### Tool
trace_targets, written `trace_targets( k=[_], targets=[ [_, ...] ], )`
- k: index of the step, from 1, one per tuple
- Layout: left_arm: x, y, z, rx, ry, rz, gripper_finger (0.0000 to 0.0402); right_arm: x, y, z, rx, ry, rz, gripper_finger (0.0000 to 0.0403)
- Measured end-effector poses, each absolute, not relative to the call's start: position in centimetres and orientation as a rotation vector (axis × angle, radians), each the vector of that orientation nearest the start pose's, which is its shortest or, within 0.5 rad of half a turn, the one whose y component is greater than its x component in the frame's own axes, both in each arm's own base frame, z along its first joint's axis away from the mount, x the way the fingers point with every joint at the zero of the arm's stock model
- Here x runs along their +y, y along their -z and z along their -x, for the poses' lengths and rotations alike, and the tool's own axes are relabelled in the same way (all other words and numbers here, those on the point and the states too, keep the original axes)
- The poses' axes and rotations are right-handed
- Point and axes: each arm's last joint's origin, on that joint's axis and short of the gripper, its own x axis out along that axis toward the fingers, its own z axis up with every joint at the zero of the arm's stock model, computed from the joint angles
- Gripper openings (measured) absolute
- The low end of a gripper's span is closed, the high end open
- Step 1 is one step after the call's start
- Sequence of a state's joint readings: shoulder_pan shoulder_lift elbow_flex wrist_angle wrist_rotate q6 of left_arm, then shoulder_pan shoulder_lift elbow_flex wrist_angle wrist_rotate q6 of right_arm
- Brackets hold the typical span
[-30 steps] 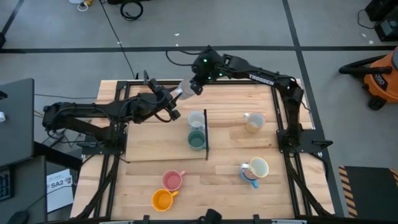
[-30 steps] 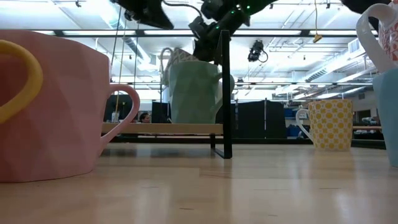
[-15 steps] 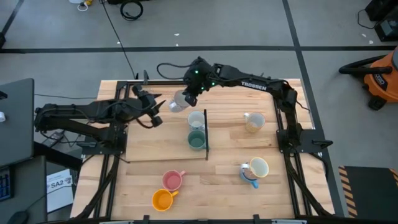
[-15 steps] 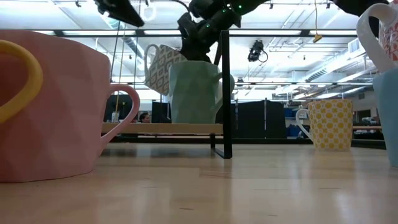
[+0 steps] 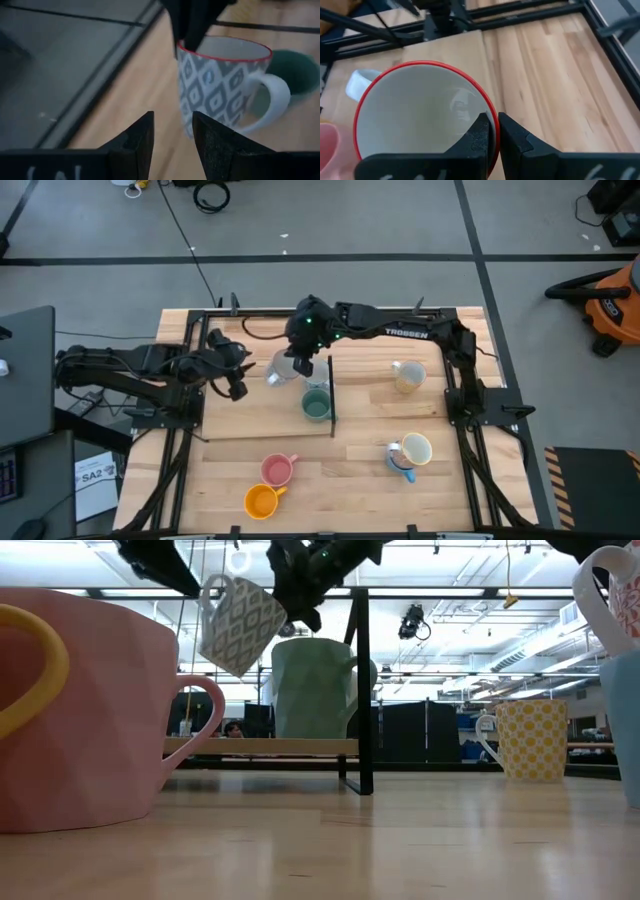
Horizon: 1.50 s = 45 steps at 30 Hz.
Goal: Place coffee mugs
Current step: Put the gray patterned mug on the shelf
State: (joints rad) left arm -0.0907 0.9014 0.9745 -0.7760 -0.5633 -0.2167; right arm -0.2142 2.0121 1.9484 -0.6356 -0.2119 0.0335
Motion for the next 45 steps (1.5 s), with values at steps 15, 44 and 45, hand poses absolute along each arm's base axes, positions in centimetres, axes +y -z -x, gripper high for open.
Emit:
trace_targets(
  k=[15,44,45],
  targets=[
    [-0.6,-31.2,-17.1,0.758,-0.502,0.100,0.0141,-7.5,-31.1,-45.6,0.715,0.019,-0.113,0.0028],
    [-1.0,-27.0,-21.2,1.020,-0.542,-0.007,0.0141,-7.9,-26.5,-47.4,0.808,0.019,-0.123,0.0029],
    [-1.0,-26.9,-21.2,1.027,-0.541,-0.009,0.0141,-7.9,-26.6,-47.4,0.808,0.018,-0.122,0.0029]
  ],
)
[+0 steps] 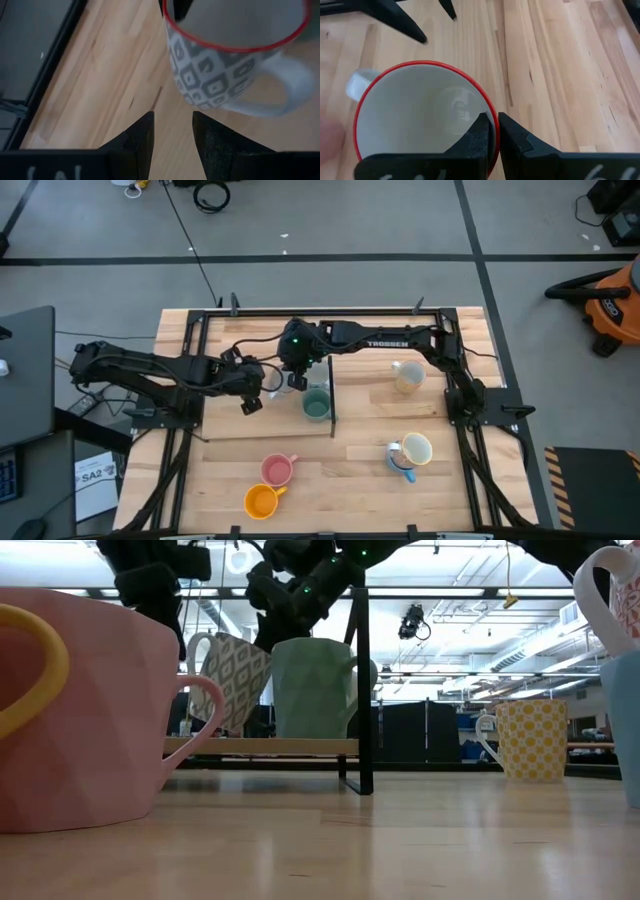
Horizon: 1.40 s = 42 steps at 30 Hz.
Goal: Place coffee mugs
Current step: Put the gray patterned mug on the shelf
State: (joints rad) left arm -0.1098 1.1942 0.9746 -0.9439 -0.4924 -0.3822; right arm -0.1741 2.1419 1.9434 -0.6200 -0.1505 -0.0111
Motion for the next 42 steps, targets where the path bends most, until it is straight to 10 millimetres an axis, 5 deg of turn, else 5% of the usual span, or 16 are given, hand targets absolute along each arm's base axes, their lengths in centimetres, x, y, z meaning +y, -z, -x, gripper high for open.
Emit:
trace_targets(
  k=[42],
  targets=[
    [-0.96,-26.87,-21.19,1.026,-0.540,-0.008,0.0141,-8.26,-26.43,-47.13,0.834,0.049,-0.118,0.0071]
  ],
)
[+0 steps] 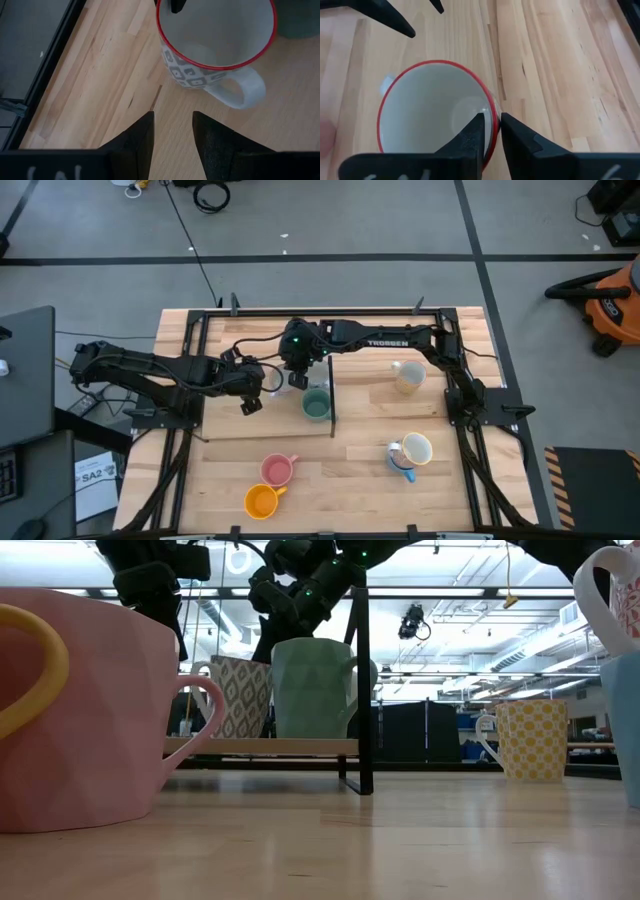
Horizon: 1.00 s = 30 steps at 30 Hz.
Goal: Place coffee mugs
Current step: Put the gray patterned mug on the shelf
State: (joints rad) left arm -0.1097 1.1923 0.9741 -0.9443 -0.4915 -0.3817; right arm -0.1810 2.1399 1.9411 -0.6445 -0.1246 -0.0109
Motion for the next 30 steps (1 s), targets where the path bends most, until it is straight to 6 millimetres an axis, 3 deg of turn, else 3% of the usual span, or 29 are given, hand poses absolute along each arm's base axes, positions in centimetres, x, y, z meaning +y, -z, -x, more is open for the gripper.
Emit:
trace_targets(
  k=[17,30],
  targets=[
    [-0.96,-26.87,-21.18,1.027,-0.540,-0.010,0.0141,-8.27,-26.40,-47.10,0.837,0.049,-0.119,0.0133],
    [-0.96,-26.87,-21.19,1.027,-0.539,-0.011,0.0141,-8.69,-26.42,-47.01,0.837,0.057,-0.122,0.0138]
  ],
)
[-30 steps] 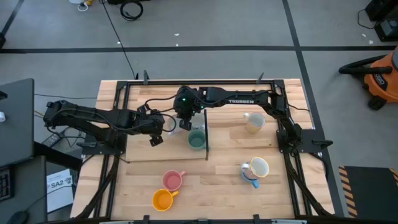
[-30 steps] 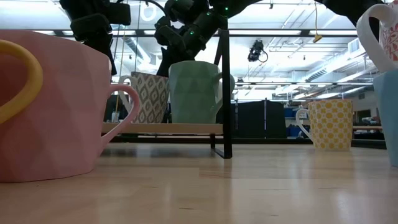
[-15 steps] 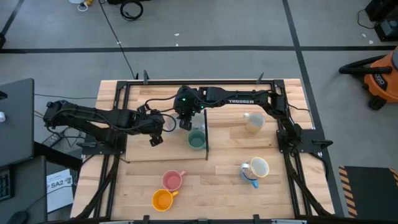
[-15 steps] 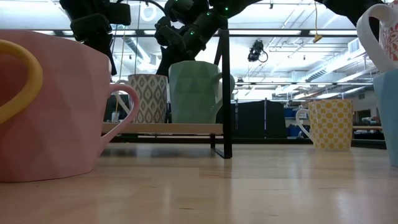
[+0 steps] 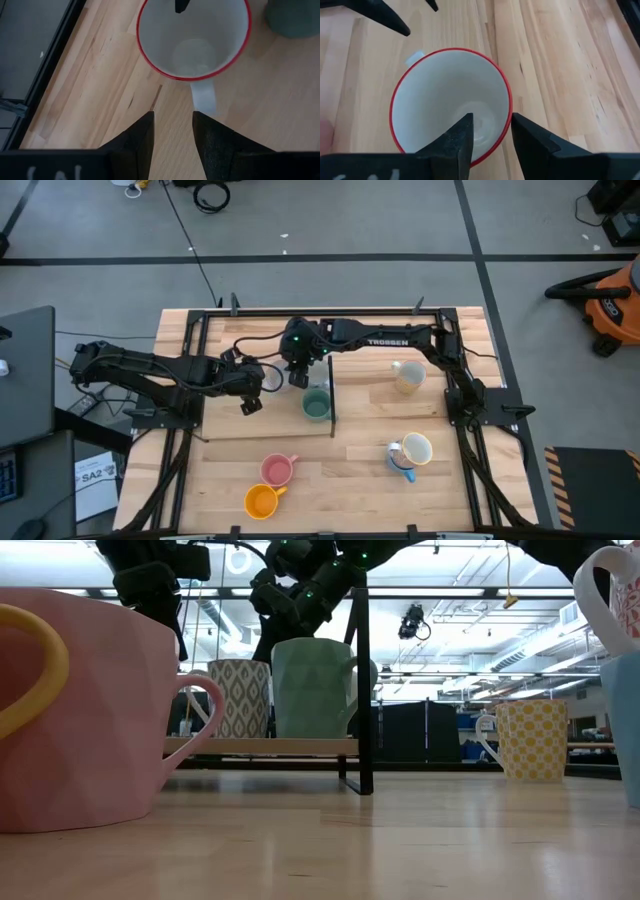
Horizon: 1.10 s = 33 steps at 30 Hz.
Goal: Place coffee mugs
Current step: Put the gray patterned mug on the shelf
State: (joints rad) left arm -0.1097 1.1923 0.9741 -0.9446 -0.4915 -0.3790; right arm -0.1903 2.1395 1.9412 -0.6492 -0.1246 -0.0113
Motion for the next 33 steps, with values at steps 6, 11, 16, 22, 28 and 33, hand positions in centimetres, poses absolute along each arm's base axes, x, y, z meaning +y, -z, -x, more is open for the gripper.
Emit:
trace_targets(
  k=[6,11,16,22,28,33],
  targets=[
    [-1.0,-26.9,-21.2,1.027,-0.539,-0.010,0.0141,-9.1,-27.8,-46.9,0.829,0.063,-0.126,0.0138],
    [-1.0,-26.9,-21.2,1.027,-0.538,-0.010,0.0141,-9.0,-29.6,-46.5,0.844,0.063,-0.129,0.0137],
    [-1.1,-26.8,-21.2,1.036,-0.502,0.017,0.0141,-8.9,-31.7,-45.5,0.904,0.061,-0.137,0.0138],
    [-1.1,-26.9,-21.4,1.017,-0.492,0.031,0.0141,-8.2,-34.3,-43.6,1.000,0.022,-0.090,0.0137],
    [-1.2,-27.0,-21.7,0.991,-0.488,0.041,0.0141,-7.0,-36.2,-40.9,1.087,0.000,-0.085,0.0137],
    [-1.3,-27.0,-21.7,1.002,-0.455,0.062,0.0141,-6.1,-37.8,-37.9,1.104,0.049,-0.058,0.0136]
  ],
)
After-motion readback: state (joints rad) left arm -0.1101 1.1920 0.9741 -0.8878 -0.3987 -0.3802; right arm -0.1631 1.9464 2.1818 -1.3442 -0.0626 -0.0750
